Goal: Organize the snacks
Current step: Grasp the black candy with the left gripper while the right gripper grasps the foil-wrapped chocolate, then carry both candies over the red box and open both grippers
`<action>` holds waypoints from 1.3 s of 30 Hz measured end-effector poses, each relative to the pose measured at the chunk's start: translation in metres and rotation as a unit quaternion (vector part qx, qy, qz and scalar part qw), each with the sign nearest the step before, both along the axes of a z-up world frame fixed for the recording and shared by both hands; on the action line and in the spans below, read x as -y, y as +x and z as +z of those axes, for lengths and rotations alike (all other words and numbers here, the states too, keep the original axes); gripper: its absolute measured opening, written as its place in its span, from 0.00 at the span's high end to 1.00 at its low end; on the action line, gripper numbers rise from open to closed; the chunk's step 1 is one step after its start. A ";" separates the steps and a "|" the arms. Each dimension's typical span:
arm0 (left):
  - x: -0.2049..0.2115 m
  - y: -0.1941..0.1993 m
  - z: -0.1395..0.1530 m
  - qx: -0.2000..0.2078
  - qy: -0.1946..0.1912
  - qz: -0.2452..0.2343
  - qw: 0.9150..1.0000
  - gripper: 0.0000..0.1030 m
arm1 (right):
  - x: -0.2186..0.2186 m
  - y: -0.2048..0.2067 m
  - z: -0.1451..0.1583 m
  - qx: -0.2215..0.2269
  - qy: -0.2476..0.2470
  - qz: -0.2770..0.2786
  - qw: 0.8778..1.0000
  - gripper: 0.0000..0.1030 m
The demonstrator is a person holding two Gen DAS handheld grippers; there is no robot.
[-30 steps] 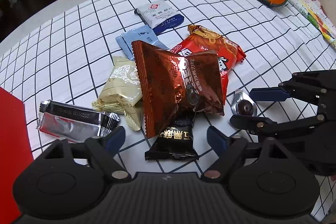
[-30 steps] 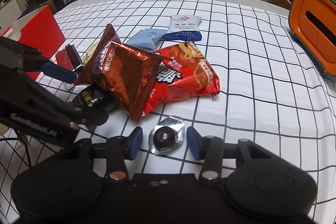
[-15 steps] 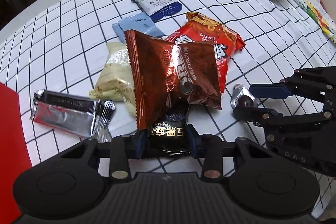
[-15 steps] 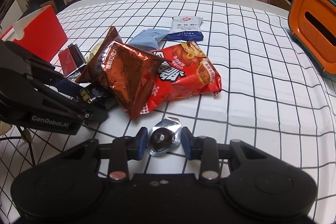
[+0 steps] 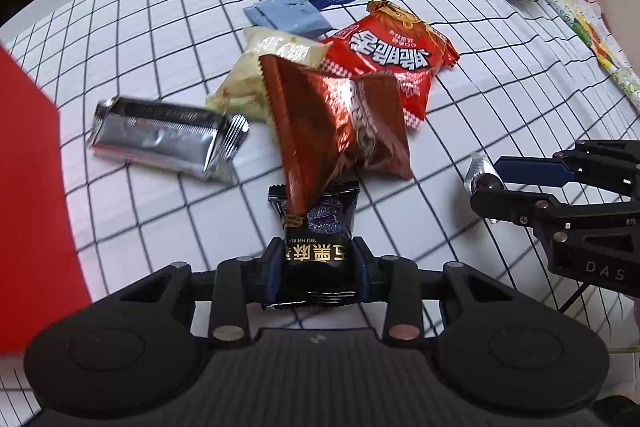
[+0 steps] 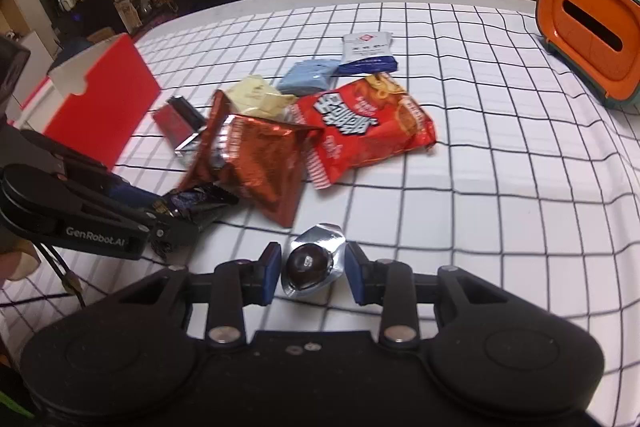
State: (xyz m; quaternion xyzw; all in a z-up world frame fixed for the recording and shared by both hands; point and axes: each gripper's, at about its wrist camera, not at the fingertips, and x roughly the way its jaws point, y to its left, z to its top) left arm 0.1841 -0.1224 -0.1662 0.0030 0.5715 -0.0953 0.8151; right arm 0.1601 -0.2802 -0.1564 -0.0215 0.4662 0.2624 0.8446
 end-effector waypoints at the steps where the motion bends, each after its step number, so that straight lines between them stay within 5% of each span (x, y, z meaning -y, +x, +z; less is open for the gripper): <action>1: -0.003 -0.004 0.002 0.000 -0.003 0.002 1.000 0.66 | -0.002 -0.004 0.002 -0.001 0.004 0.000 1.000 0.68; 39: -0.175 -0.106 0.111 0.138 -0.015 0.085 0.987 0.66 | -0.196 -0.059 0.106 0.103 0.039 0.109 0.988 0.68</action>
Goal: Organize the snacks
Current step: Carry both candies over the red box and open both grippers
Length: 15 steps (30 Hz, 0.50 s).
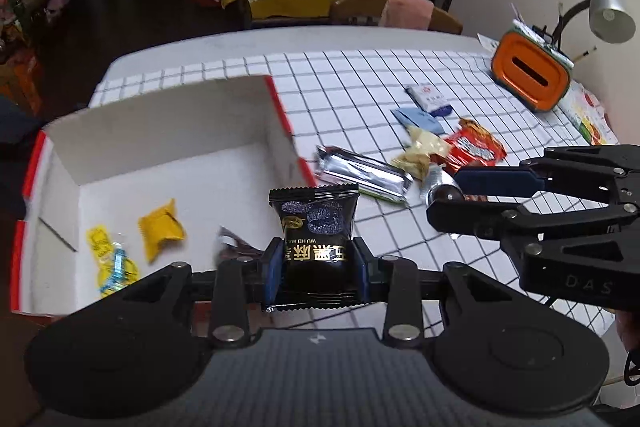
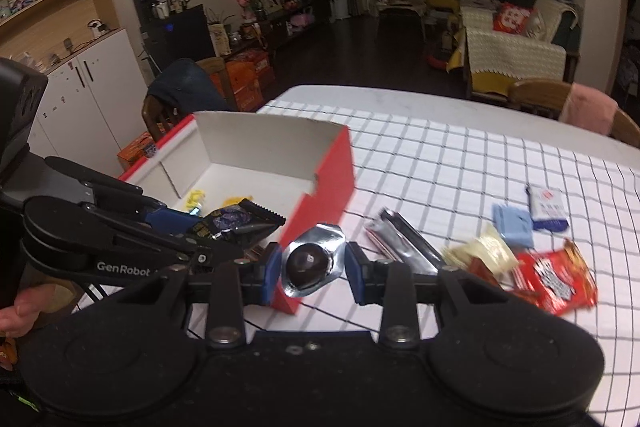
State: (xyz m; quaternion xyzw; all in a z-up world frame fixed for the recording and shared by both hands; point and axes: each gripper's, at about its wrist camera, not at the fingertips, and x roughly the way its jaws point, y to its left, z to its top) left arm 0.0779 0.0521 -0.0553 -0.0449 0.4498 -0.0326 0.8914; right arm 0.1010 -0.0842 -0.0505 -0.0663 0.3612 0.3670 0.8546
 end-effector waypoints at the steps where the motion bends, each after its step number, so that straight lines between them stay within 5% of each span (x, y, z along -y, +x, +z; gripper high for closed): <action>1: -0.005 -0.001 0.002 0.003 0.000 0.001 1.000 0.66 | -0.005 -0.001 0.001 0.004 -0.001 0.003 1.000 0.68; 15: -0.084 -0.006 0.009 0.014 0.013 0.047 0.999 0.66 | -0.078 0.006 0.000 0.017 -0.019 0.017 1.000 0.68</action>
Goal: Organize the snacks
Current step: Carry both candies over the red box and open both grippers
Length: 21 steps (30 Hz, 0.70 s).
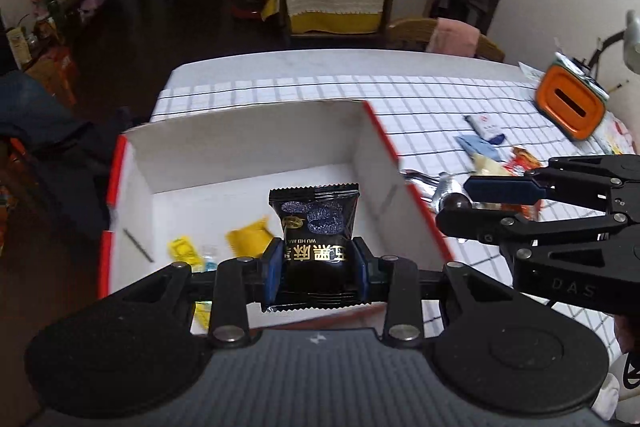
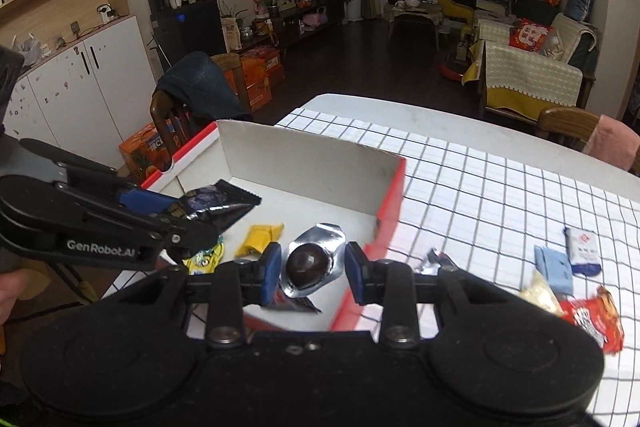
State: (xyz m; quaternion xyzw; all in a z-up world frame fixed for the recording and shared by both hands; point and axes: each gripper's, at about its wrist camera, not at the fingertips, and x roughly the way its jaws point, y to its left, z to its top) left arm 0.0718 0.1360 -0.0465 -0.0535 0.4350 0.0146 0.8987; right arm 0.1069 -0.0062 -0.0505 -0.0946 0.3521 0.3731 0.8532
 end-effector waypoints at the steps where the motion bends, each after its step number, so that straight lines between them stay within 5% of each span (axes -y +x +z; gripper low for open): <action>1: -0.005 0.000 -0.001 -0.001 0.002 0.005 1.000 0.66 | -0.005 0.001 -0.001 -0.001 -0.001 0.000 1.000 0.68; 21: -0.071 0.039 -0.050 -0.074 0.041 0.028 0.996 0.66 | -0.084 0.034 -0.058 -0.061 -0.085 0.008 0.994 0.68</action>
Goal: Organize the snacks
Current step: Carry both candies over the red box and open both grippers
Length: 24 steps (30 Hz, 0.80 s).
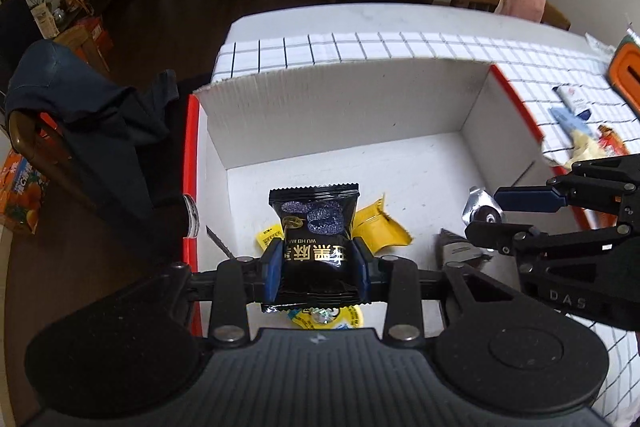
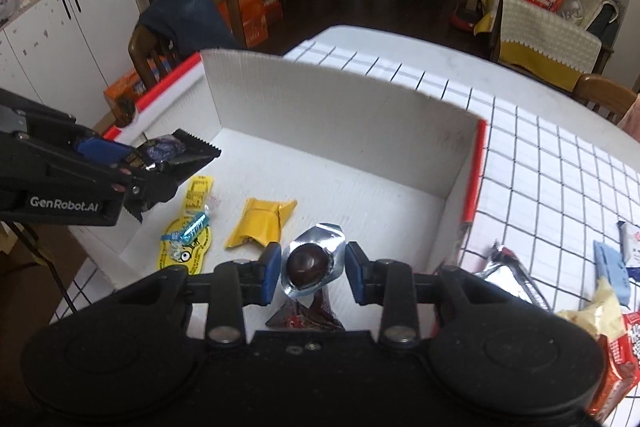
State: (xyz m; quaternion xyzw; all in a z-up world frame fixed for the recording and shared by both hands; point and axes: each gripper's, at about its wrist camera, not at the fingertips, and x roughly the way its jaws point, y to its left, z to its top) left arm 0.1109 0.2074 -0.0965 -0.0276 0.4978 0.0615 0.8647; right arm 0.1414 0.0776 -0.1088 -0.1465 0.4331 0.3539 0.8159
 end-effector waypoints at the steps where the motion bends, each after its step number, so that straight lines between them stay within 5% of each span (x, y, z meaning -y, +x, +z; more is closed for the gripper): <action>1: 0.001 0.001 -0.003 -0.005 0.001 -0.002 1.000 0.66 | -0.001 0.000 -0.004 -0.005 -0.003 0.002 1.000 0.68; 24: 0.004 0.021 -0.044 -0.074 -0.009 -0.017 0.997 0.66 | -0.019 0.010 -0.028 -0.038 -0.034 0.007 0.999 0.65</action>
